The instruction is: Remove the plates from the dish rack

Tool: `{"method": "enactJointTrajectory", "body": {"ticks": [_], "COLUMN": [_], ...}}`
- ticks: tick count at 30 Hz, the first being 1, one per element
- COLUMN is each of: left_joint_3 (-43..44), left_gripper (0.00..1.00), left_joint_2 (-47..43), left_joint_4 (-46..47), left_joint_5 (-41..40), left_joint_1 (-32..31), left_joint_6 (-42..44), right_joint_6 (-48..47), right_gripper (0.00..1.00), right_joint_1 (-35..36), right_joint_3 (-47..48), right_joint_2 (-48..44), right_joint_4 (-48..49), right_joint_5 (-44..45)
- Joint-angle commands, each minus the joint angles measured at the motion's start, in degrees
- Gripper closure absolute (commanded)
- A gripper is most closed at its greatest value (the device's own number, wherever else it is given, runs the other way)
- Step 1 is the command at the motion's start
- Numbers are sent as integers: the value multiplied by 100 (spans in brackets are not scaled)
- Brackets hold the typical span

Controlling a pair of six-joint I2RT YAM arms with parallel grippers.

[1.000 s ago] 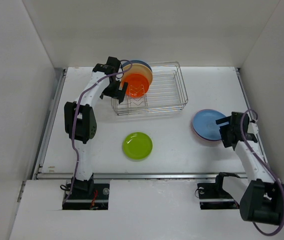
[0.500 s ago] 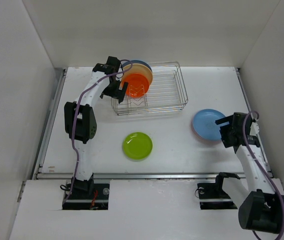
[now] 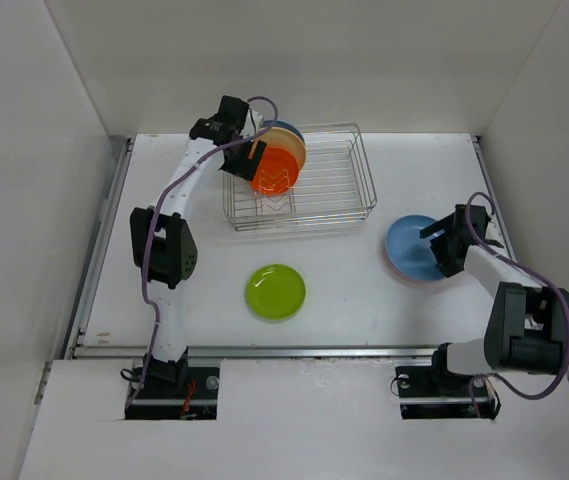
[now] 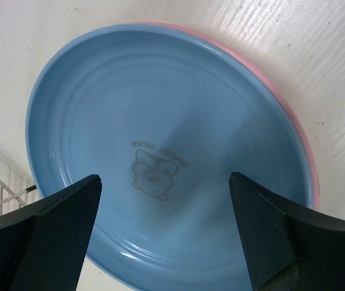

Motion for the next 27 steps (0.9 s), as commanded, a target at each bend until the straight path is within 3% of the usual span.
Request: {"method": "enactJointTrajectory", "body": {"ticks": [1, 3, 6, 8, 11, 15, 27], "left_joint_3": [359, 359, 359, 359, 534, 684, 974], "left_gripper": [30, 40, 41, 30, 24, 21, 19], "left_joint_2": [-93, -93, -41, 21, 293, 522, 944], "left_joint_4": [506, 743, 928, 1122, 1245, 1386, 1658], "left_joint_5": [-197, -197, -21, -82, -284, -390, -267], "left_joint_1": [-236, -289, -342, -404, -404, -404, -404], "left_joint_6": [463, 603, 797, 911, 912, 912, 1175], "right_joint_6": [-232, -232, -294, -364, -426, -557, -918], "right_gripper": [8, 8, 8, 8, 8, 8, 9], "right_joint_1": [40, 102, 154, 155, 216, 269, 602], "right_joint_3": [110, 58, 58, 180, 338, 470, 831], "right_joint_2": [-154, -277, -515, -672, -840, -893, 206], "right_joint_4": [400, 400, 250, 110, -118, -119, 715], "right_joint_5": [-62, 61, 122, 175, 246, 246, -500]}}
